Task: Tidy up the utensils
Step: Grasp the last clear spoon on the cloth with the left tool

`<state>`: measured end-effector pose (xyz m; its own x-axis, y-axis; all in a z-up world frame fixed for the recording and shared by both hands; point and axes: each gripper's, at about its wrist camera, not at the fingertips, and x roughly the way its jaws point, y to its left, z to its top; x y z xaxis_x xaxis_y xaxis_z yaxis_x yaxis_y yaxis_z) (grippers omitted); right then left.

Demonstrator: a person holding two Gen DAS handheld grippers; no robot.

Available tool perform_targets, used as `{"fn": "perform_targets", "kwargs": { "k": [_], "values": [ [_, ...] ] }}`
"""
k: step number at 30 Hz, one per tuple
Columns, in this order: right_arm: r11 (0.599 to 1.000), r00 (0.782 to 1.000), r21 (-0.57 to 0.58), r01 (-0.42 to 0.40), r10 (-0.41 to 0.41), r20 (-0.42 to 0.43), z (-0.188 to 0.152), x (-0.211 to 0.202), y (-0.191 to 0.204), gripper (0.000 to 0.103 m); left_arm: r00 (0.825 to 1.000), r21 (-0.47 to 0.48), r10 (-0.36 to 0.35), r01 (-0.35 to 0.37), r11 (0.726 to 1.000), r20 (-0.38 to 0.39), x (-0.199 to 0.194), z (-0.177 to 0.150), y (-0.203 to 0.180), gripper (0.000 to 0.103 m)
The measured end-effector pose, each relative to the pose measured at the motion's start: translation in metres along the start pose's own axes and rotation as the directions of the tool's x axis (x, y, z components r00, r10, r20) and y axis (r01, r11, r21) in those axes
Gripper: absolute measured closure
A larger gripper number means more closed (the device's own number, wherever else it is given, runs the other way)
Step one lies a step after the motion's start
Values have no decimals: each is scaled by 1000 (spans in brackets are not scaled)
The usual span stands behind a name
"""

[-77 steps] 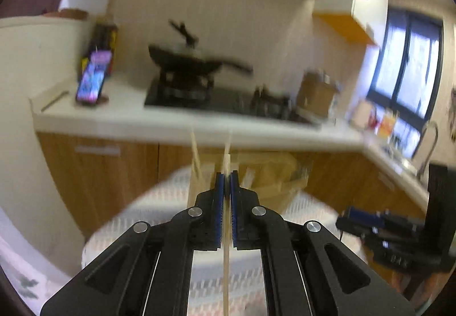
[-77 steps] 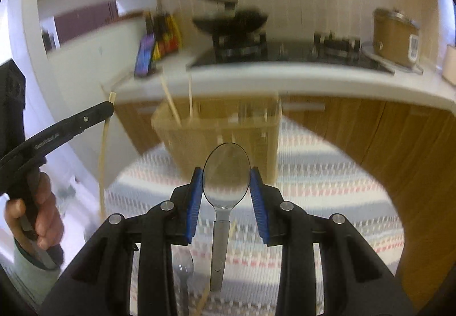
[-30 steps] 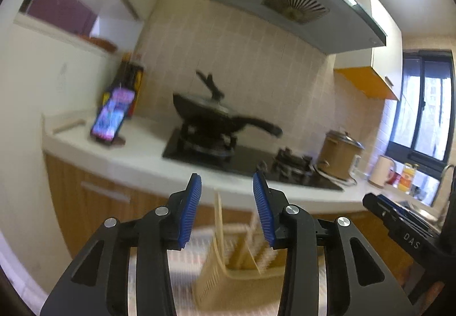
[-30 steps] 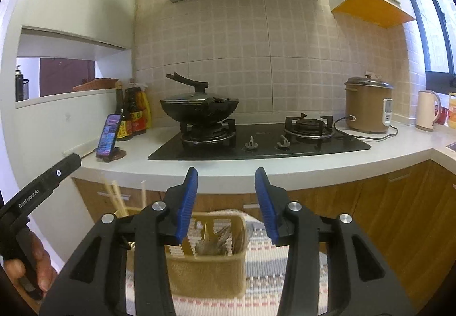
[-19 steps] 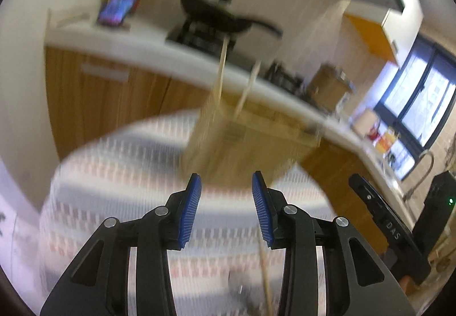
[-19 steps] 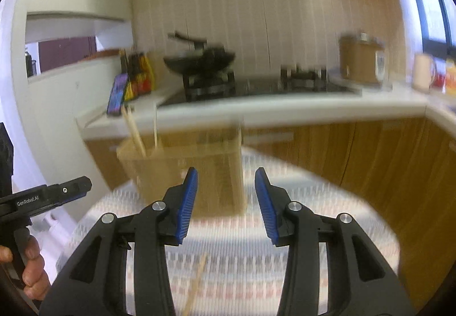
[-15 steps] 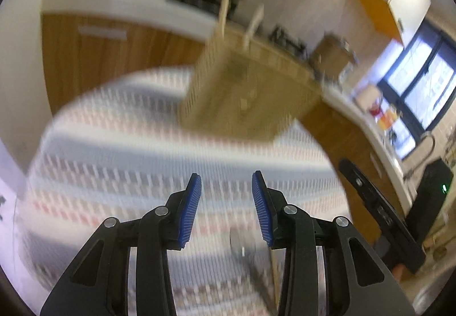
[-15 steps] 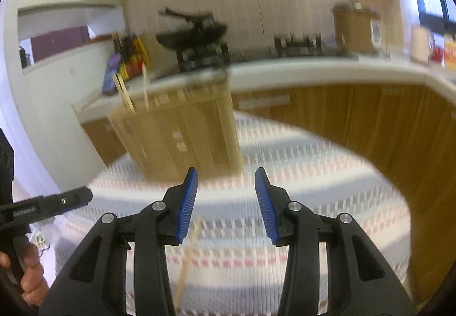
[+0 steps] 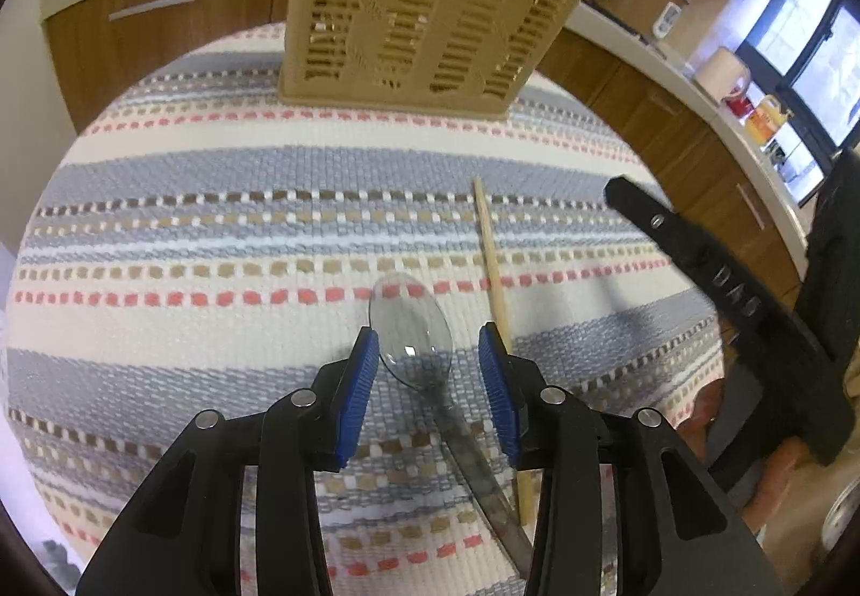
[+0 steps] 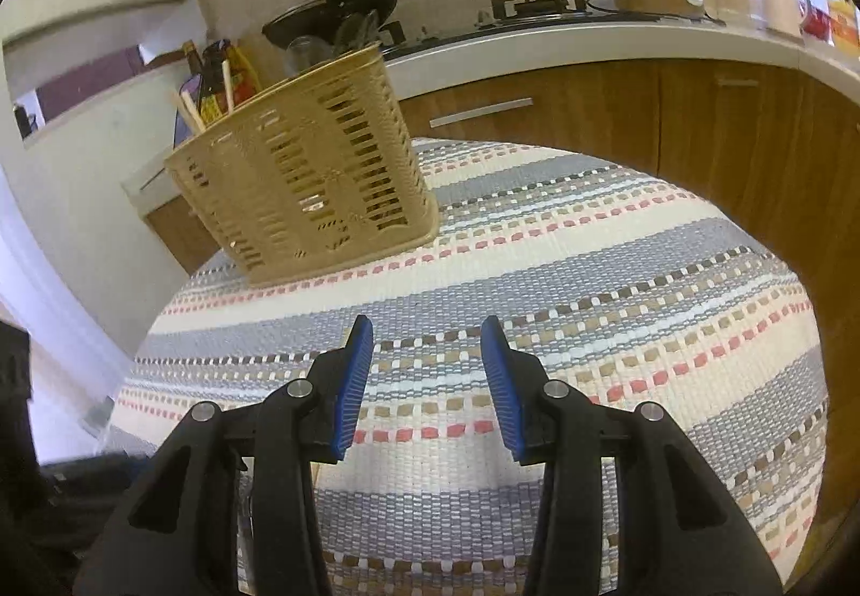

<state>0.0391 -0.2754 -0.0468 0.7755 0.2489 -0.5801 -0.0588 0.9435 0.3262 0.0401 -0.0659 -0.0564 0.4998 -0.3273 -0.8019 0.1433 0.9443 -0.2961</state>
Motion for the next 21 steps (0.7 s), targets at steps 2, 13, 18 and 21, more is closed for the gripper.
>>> {"fn": "perform_targets", "kwargs": {
  "k": [2, 13, 18, 21],
  "values": [
    [1000, 1000, 21, -11, 11, 2, 1, -1, -4, 64, 999, -5, 35, -35, 999, 3, 5, -2, -2, 63],
    [1000, 1000, 2, -12, 12, 2, 0, -2, 0, 64, 992, 47, 122, -124, 991, 38, 6, -2, -14, 65],
    [1000, 1000, 6, -14, 14, 0, 0, -2, 0, 64, 993, 37, 117, -118, 992, 16, 2, 5, -4, 62],
    [1000, 1000, 16, -19, 19, 0, 0, -2, -3, 64, 995, 30, 100, -100, 995, -2, 4, 5, -4, 61]
  ]
}}
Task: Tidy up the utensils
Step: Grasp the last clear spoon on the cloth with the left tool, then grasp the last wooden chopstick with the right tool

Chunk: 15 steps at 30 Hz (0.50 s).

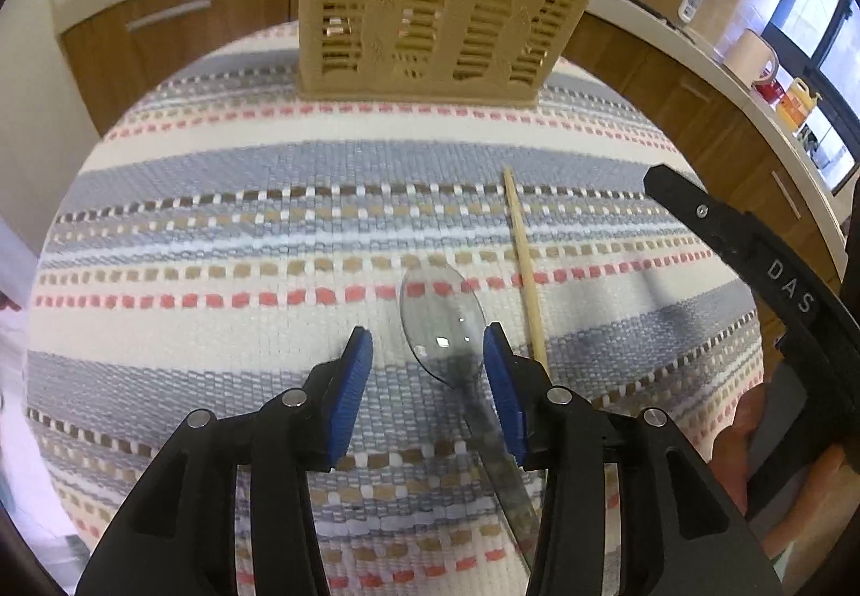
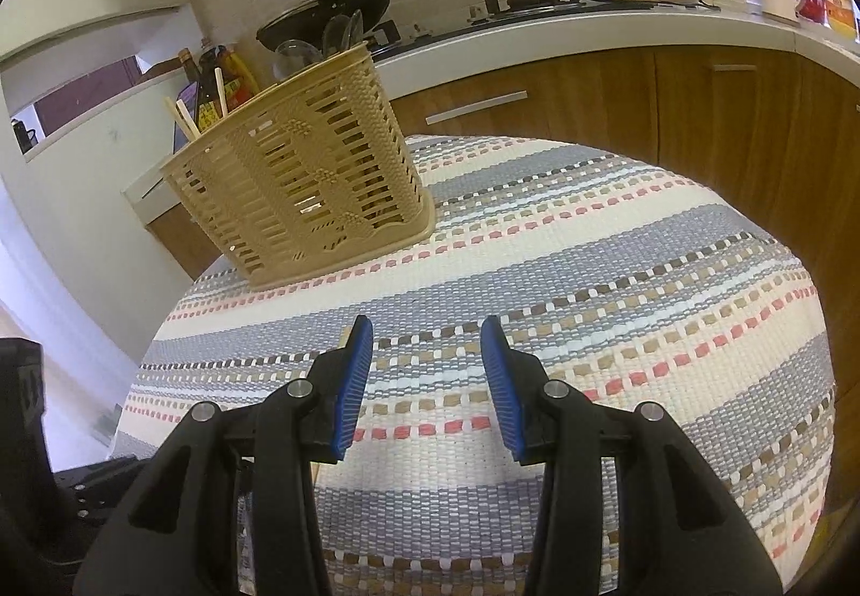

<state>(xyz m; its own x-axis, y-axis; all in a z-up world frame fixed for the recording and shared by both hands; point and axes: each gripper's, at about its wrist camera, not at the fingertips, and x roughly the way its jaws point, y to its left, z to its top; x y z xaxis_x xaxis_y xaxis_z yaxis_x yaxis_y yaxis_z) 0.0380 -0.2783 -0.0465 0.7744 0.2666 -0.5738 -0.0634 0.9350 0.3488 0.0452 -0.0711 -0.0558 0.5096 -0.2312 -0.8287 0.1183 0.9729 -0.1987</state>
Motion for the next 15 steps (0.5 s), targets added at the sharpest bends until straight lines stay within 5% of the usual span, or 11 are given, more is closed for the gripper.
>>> {"fn": "perform_targets", "kwargs": {
  "k": [4, 7, 13, 14, 15],
  "values": [
    [1000, 1000, 9, -6, 6, 0, 0, 0, -1, 64, 999, 3, -47, 47, 999, -21, 3, -1, -11, 57],
    [1000, 1000, 7, -13, 13, 2, 0, -1, -1, 64, 1000, 28, -7, 7, 1000, -4, 9, -1, -20, 59],
    [1000, 1000, -2, -13, 13, -2, -1, -1, 2, 64, 996, 89, 81, -83, 992, 25, 15, 1, -28, 78],
    [1000, 1000, -7, -11, 11, -10, 0, 0, 3, 64, 995, 96, 91, -93, 991, 28, 15, 1, -28, 97],
    [1000, 1000, -12, -10, 9, -24, 0, 2, 4, 64, 997, 98, 73, -76, 992, 28, 14, 3, -27, 99]
  ]
}}
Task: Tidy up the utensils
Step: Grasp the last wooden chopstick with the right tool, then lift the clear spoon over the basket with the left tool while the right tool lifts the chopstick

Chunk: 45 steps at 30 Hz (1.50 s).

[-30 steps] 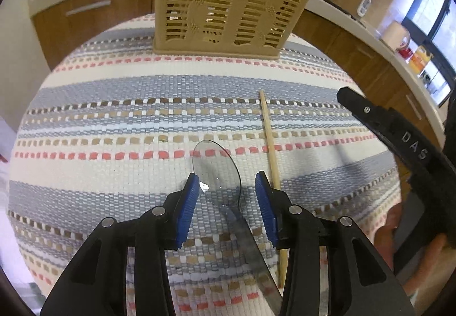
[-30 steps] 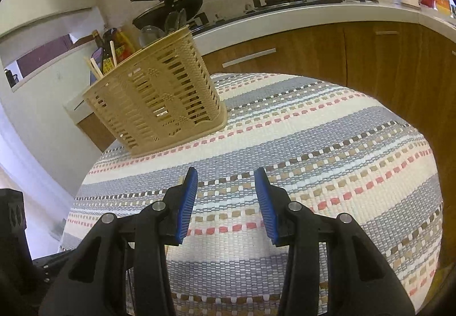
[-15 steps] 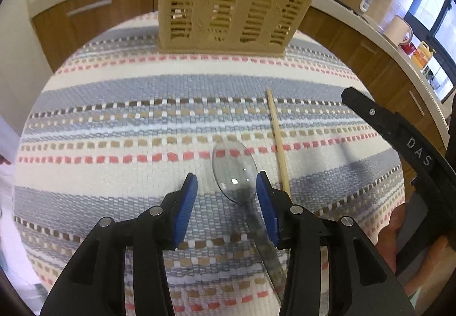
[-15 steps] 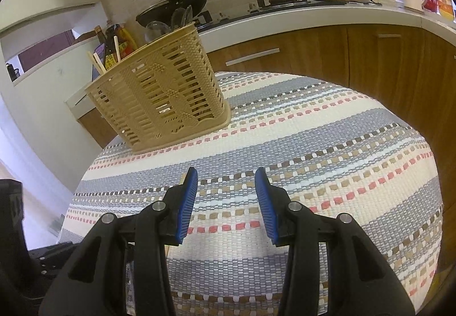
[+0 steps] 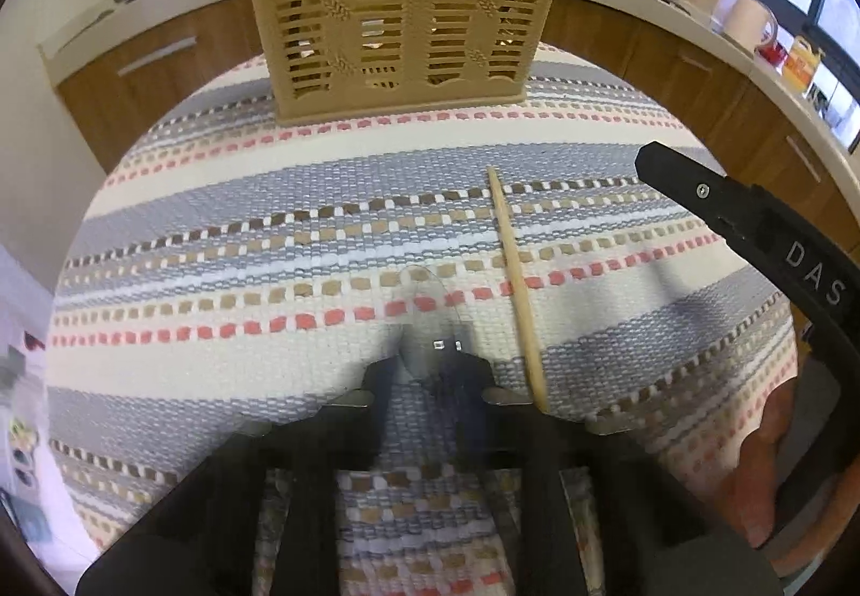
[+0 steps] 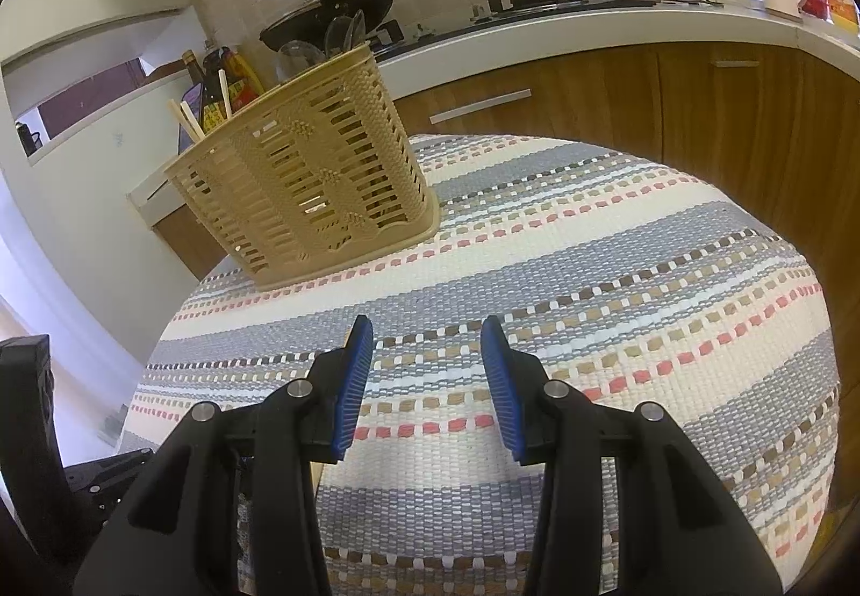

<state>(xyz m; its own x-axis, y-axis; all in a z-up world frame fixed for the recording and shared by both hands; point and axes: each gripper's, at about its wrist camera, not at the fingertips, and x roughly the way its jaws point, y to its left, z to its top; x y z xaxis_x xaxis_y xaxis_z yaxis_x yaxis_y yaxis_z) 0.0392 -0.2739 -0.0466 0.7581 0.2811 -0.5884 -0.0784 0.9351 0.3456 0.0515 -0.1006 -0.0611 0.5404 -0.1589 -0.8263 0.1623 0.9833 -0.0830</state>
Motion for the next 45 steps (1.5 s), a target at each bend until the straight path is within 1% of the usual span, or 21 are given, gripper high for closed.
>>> {"fn": "perform_targets", "kwargs": {
  "k": [3, 8, 9, 13, 16, 17, 18, 19, 20, 21, 24, 26, 27, 29, 33, 38, 39, 41, 43, 44, 45],
  "values": [
    [999, 997, -33, -13, 11, -77, 1, 13, 6, 64, 997, -33, -75, 75, 997, -15, -1, 9, 17, 102],
    [995, 971, -66, -81, 64, -229, 2, 30, 29, 65, 990, -66, -139, 140, 988, 23, -13, 17, 57, 102],
    [994, 969, -76, -76, 55, -242, 2, 31, 35, 65, 987, -80, -158, 159, 984, 20, -14, 19, 66, 102],
    [989, 958, -136, -55, 14, -285, 4, 36, 58, 64, 989, -109, -145, 146, 983, 12, -13, 22, 92, 102],
    [984, 939, -178, -18, -45, -342, 3, 45, 74, 65, 985, -122, -174, 170, 978, -20, -7, 20, 104, 101],
    [981, 926, -196, 3, -76, -369, 2, 51, 78, 65, 980, -121, -196, 191, 974, -30, -7, 20, 108, 98],
    [979, 916, -204, 19, -98, -388, 1, 55, 81, 65, 978, -122, -207, 201, 972, -35, -7, 19, 113, 88],
    [979, 902, -203, 25, -110, -417, 1, 59, 82, 65, 978, -124, -207, 202, 972, -32, -9, 18, 116, 82],
    [981, 892, -195, 20, -105, -440, 1, 62, 84, 65, 978, -122, -209, 205, 971, -25, -12, 18, 121, 67],
    [981, 882, -191, 21, -108, -458, 0, 65, 86, 65, 976, -115, -215, 213, 970, -12, -17, 18, 124, 57],
    [975, 863, -213, 61, -159, -480, 3, 72, 92, 69, 973, -99, -231, 230, 968, -3, -25, 22, 129, 56],
    [969, 850, -229, 90, -195, -490, 4, 77, 97, 78, 971, -76, -235, 232, 970, -32, -23, 27, 125, 56],
    [964, 844, -246, 104, -216, -491, 5, 80, 99, 80, 971, -54, -230, 226, 973, -64, -19, 30, 120, 56],
    [946, 833, -298, 124, -263, -488, 5, 86, 103, 91, 975, -24, -200, 198, 980, -98, -12, 32, 109, 56],
    [931, 816, -348, 108, -283, -504, 3, 86, 106, 94, 986, 42, -121, 127, 991, -119, -6, 36, 91, 56],
    [940, 786, -333, 78, -264, -559, 5, 80, 93, 94, 989, 130, -48, 67, 989, -140, -1, 39, 75, 56],
    [943, 780, -323, 80, -261, -568, 6, 83, 91, 94, 989, 136, -40, 59, 989, -143, 7, 42, 65, 56],
    [938, 771, -336, 86, -276, -574, 8, 86, 93, 94, 988, 140, -32, 53, 989, -151, 8, 43, 62, 56],
    [929, 769, -359, 91, -295, -568, 11, 90, 95, 94, 989, 151, -11, 33, 988, -148, 11, 44, 62, 63],
    [926, 771, -367, 92, -300, -561, 9, 92, 96, 95, 990, 160, 17, 6, 987, -139, 12, 44, 62, 71],
    [922, 776, -376, 91, -302, -553, 9, 92, 97, 95, 990, 160, 16, 7, 987, -138, 13, 44, 62, 71]
  ]
}}
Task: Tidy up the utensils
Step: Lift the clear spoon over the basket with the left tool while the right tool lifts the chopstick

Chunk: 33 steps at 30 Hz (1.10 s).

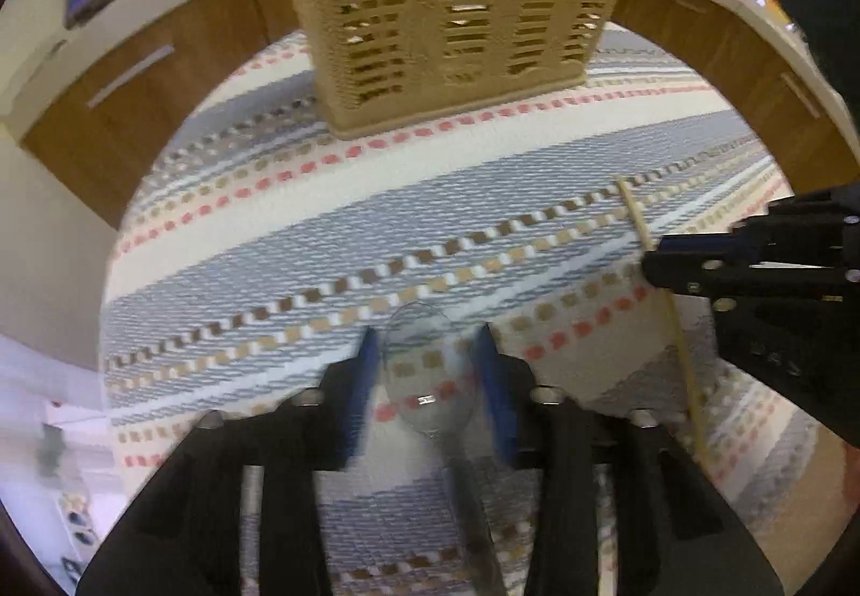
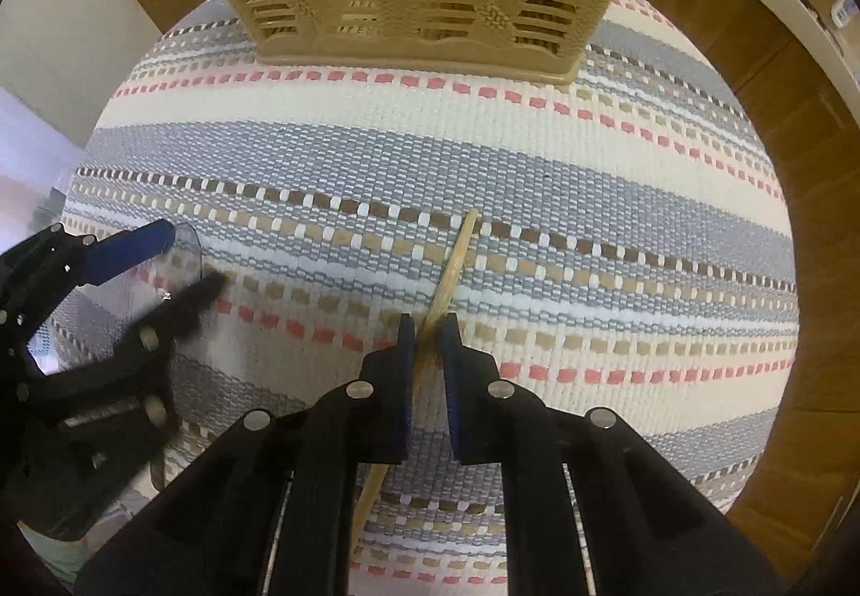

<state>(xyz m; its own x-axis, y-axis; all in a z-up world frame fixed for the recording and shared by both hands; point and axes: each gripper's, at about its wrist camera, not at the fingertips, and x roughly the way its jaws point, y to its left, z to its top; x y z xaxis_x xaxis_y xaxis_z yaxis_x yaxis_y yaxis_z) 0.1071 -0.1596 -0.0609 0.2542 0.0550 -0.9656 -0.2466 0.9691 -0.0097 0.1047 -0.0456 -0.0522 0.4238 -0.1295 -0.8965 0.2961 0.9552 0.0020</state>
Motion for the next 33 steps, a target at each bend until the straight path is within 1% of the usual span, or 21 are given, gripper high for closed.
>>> {"fn": "perform_targets", "kwargs": {
  "k": [4, 6, 8, 10, 13, 14, 15, 16, 17, 18, 19, 21, 22, 23, 24, 25, 27, 28, 30, 31, 33],
  "values": [
    [1000, 999, 4, -17, 17, 48, -3, -2, 2, 99, 998, -44, -46, 48, 998, 49, -6, -2, 9, 72],
    [999, 993, 4, -48, 48, 109, -10, -16, -1, 99, 989, -73, -81, 91, 993, 128, -21, -3, 16, 72],
    [997, 980, -4, -77, 77, 182, -18, -34, -5, 99, 978, -88, -86, 104, 991, 192, -38, -3, 22, 72],
    [996, 966, -10, -86, 86, 244, -23, -49, -8, 99, 957, -93, -62, 92, 991, 282, -63, -2, 25, 72],
    [993, 925, -24, -116, 117, 361, -34, -76, -12, 99, 924, -99, -32, 75, 992, 380, -94, 2, 26, 72],
    [992, 906, -29, -122, 123, 406, -37, -86, -13, 99, 910, -102, -22, 71, 992, 414, -103, 4, 26, 72],
    [992, 892, -31, -122, 124, 434, -39, -93, -14, 99, 888, -103, -13, 68, 992, 460, -116, 6, 26, 72],
    [992, 874, -34, -121, 123, 469, -40, -101, -15, 99, 873, -106, -5, 65, 992, 487, -125, 7, 27, 72],
    [992, 843, -33, -121, 121, 524, -41, -115, -18, 99, 854, -113, 14, 52, 992, 520, -135, 10, 29, 72],
    [991, 825, -34, -126, 123, 552, -42, -123, -19, 99, 834, -118, 29, 43, 992, 551, -145, 16, 30, 72],
    [990, 791, -33, -135, 128, 598, -41, -137, -23, 99, 817, -117, 36, 38, 992, 576, -155, 19, 29, 72],
    [989, 732, -28, -143, 124, 670, -35, -159, -28, 99, 774, -120, 68, 10, 993, 630, -171, 33, 29, 72],
    [990, 710, -23, -142, 118, 694, -34, -167, -30, 99, 759, -123, 82, -2, 992, 646, -179, 37, 28, 72],
    [989, 667, -13, -145, 107, 738, -28, -181, -34, 99, 740, -124, 94, -14, 992, 666, -188, 44, 26, 72],
    [989, 642, -11, -149, 105, 759, -25, -187, -36, 99, 712, -127, 107, -25, 992, 694, -195, 53, 27, 72],
    [988, 601, -6, -154, 99, 793, -18, -197, -40, 99, 692, -133, 120, -35, 991, 712, -201, 58, 24, 72],
    [989, 549, 2, -148, 80, 832, -7, -211, -42, 99, 649, -145, 147, -57, 988, 747, -211, 72, 23, 72],
    [989, 513, 5, -150, 73, 855, 3, -219, -45, 99, 636, -147, 151, -60, 987, 757, -216, 77, 22, 72],
    [988, 469, 13, -152, 61, 881, 17, -227, -50, 99, 612, -158, 164, -64, 985, 774, -218, 91, 24, 72],
    [989, 439, 30, -143, 36, 898, 28, -231, -53, 99, 606, -161, 166, -63, 985, 778, -218, 96, 26, 72],
    [989, 400, 48, -142, 13, 916, 44, -234, -57, 99, 599, -167, 168, -58, 984, 783, -213, 111, 30, 72]
  ]
}}
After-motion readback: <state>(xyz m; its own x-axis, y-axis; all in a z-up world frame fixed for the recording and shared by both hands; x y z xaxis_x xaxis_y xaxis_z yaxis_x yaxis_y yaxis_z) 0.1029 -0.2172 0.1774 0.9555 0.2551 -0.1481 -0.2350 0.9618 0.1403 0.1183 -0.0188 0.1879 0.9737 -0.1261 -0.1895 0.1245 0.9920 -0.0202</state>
